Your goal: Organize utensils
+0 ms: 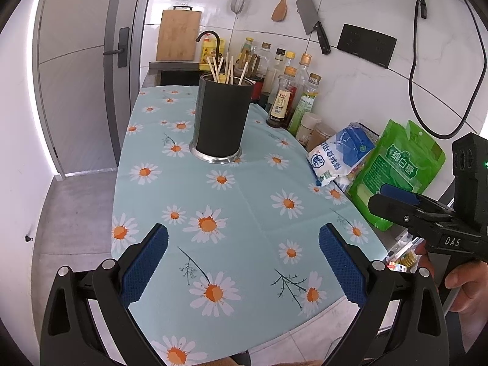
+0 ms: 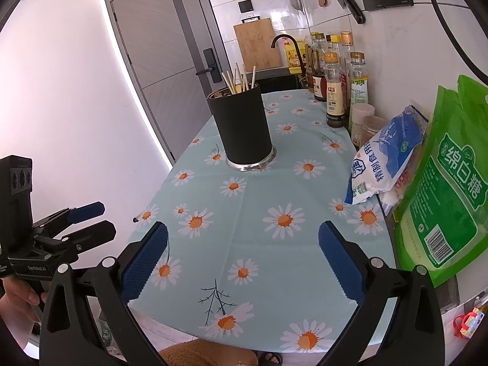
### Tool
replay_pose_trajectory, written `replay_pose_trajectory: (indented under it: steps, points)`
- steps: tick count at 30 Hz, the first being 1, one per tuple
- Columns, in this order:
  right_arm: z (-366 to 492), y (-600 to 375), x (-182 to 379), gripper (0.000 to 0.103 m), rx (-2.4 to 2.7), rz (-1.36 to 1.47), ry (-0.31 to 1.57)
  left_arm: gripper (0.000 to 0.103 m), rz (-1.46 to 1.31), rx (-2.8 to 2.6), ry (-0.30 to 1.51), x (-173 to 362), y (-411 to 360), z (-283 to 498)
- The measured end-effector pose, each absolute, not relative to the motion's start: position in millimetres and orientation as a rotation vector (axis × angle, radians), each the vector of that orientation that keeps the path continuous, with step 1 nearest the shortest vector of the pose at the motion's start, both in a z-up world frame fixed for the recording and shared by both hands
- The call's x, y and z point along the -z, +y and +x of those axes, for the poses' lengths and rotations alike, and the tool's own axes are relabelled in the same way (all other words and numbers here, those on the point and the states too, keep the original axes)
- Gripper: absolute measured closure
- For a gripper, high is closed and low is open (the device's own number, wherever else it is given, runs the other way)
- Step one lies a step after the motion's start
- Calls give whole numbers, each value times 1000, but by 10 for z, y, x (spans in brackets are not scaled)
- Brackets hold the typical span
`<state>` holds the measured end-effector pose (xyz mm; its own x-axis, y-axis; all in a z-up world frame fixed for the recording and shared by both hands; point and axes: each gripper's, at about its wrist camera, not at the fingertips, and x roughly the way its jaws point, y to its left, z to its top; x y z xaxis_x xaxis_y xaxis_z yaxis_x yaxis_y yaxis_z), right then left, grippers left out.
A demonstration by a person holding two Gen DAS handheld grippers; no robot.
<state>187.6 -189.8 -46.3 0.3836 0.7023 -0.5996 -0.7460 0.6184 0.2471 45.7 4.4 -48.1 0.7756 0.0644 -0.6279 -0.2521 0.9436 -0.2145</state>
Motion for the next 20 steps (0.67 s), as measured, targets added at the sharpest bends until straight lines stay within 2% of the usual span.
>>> replay_pose_trajectory:
  steps: [20]
  points:
    - [2015, -1889, 543, 5, -930, -63, 764, 7, -312, -190, 666, 494, 26, 507]
